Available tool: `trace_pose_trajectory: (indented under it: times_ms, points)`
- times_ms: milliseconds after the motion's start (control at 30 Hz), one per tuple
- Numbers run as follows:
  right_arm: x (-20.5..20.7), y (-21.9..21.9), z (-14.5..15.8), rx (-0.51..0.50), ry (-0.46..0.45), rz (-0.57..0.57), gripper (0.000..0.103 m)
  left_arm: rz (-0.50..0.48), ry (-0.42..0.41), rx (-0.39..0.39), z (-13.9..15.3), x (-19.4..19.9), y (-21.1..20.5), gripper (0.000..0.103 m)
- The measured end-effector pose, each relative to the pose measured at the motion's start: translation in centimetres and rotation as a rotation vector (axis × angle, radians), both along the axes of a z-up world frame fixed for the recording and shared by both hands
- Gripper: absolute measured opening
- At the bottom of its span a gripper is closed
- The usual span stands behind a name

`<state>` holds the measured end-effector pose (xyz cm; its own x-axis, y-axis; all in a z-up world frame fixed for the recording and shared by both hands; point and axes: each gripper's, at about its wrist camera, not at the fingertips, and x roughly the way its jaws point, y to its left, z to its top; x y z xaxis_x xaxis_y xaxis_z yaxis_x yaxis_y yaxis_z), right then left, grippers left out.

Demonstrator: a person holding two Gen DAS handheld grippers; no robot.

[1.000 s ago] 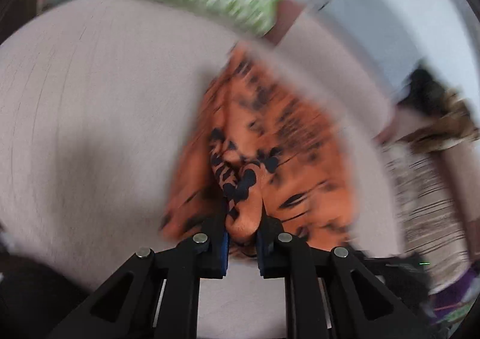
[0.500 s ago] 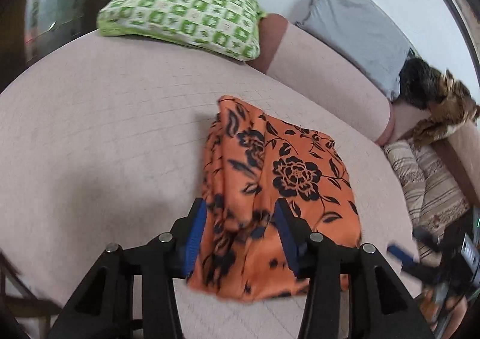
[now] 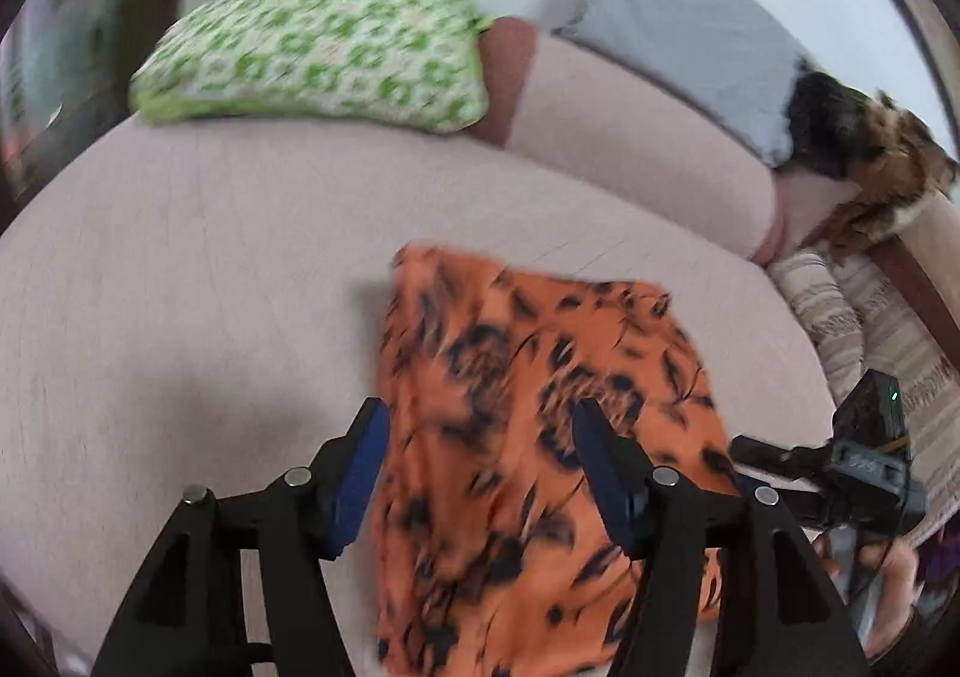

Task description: Fold small clothes

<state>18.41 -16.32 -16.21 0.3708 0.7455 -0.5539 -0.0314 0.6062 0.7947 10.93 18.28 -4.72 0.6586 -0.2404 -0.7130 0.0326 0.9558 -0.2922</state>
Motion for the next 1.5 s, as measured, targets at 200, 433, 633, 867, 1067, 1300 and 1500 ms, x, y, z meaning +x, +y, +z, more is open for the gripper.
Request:
trace_pose_trajectory:
  times_ms: [200,433,633,867,1067,1300,1500]
  points:
    - [4.8,-0.1,-2.8,0.068,0.077,-0.027,0.072,0.001,0.199,0.056,-7.6,3.6,-0.6,0.064]
    - [3.8,-0.1,-3.5,0.020,0.068,-0.056,0.031,-0.019,0.194,0.009,-7.8,3.3,0.5,0.064]
    - [4.1,-1.1,0.4,0.013,-0.021,-0.083,0.072,0.006,0.180,-0.119,-7.3,2.3,3.0,0.064]
    - [9.8,0.8,-2.3,-0.051,0.039,-0.064,0.026,0.001,0.200,-0.113,-7.7,2.7,3.0,0.063]
    - [7.5,-0.1,-0.1,-0.142,-0.029,-0.111,0.044,-0.038,0.101,-0.190,-4.5,3.3,5.0,0.063]
    - [1.7,3.9,6.1,-0.166,-0.265,0.065,0.056,-0.058,0.249,-0.344,-7.7,10.4,7.4,0.033]
    - [-0.3,6.3,0.9,-0.210,-0.170,0.204,0.044,-0.092,0.292,-0.349,-8.4,11.8,7.6,0.024]
